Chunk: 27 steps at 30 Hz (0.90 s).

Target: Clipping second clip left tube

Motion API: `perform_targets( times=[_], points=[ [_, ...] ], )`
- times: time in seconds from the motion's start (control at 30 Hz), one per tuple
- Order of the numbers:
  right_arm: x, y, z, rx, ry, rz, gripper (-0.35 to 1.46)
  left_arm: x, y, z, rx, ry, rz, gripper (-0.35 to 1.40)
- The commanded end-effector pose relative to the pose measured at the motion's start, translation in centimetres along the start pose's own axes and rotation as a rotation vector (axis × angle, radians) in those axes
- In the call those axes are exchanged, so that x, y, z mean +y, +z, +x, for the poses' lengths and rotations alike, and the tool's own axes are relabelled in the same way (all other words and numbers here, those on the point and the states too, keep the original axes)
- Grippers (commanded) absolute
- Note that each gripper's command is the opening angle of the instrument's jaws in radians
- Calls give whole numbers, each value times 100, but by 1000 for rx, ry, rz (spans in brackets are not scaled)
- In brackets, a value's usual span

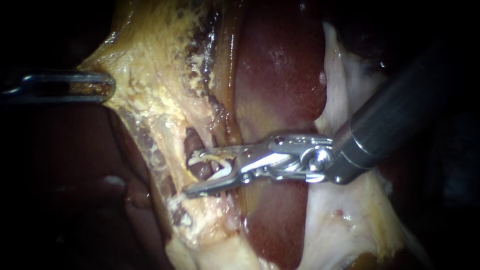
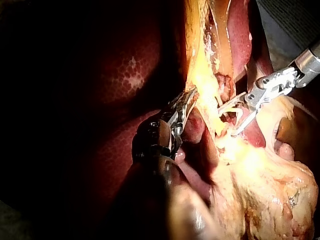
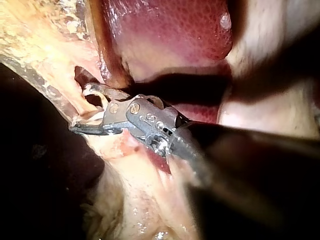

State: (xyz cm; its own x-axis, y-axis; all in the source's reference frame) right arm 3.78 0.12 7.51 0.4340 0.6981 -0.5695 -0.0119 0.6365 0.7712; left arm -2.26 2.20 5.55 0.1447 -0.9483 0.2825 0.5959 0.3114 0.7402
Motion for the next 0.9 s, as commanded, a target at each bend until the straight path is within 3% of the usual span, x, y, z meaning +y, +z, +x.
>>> perform_targets(
  times=[0.03,0.53,0.9],
  points=[
    [0,1,0,-2,-6,7,57,0,0,0,0,0,0,-35],
    [-17,7,5,41,30,242,57,-1,1,1,1,0,1,-35],
    [-16,25,11,71,44,272,56,-2,4,2,3,0,7,-35]
  ],
)
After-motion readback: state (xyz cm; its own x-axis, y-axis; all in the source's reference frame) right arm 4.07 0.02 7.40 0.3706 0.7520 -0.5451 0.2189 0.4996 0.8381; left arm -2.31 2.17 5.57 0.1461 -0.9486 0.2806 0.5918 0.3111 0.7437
